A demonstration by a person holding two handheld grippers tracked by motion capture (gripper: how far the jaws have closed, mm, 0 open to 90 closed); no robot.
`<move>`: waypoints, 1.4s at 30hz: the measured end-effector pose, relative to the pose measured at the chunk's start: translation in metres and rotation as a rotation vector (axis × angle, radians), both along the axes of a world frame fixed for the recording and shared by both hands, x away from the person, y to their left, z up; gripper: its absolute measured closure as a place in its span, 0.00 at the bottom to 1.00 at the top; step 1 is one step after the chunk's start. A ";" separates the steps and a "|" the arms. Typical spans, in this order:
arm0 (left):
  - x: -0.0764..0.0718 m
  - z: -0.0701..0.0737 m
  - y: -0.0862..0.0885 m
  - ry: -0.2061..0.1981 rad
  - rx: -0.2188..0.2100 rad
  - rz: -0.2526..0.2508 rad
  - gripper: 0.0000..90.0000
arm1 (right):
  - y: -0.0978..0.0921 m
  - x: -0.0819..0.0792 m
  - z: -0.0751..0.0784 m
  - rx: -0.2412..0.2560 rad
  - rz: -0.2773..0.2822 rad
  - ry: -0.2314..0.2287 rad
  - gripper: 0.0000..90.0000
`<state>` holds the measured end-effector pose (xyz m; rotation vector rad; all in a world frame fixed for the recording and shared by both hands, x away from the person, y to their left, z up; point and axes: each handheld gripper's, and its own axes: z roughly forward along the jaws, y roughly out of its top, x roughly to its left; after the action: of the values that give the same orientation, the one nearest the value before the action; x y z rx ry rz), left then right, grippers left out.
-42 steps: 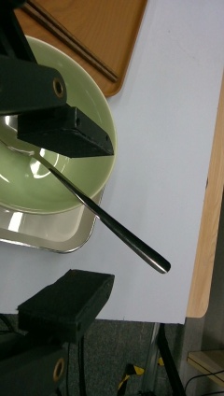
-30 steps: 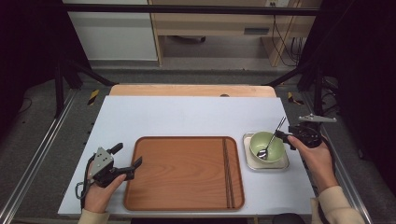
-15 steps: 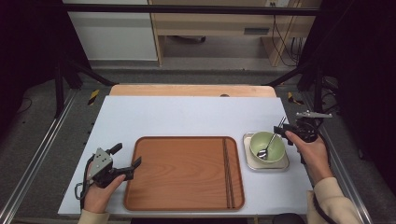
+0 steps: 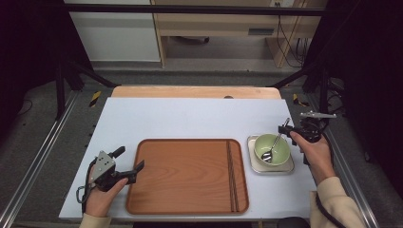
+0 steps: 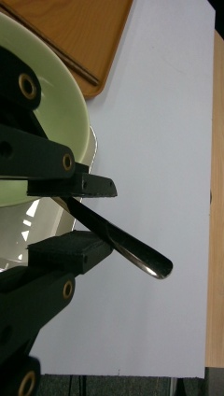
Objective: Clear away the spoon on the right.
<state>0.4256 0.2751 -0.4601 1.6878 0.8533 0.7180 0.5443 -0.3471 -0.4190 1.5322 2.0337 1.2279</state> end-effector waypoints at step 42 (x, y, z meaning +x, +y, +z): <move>-0.001 0.003 0.005 -0.030 -0.013 0.018 0.12 | 0.116 -0.064 0.132 0.001 0.332 -0.371 1.00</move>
<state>0.4241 0.2797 -0.4572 1.6562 0.8509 0.7466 0.4801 -0.2314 -0.2868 0.8987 2.0764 1.5010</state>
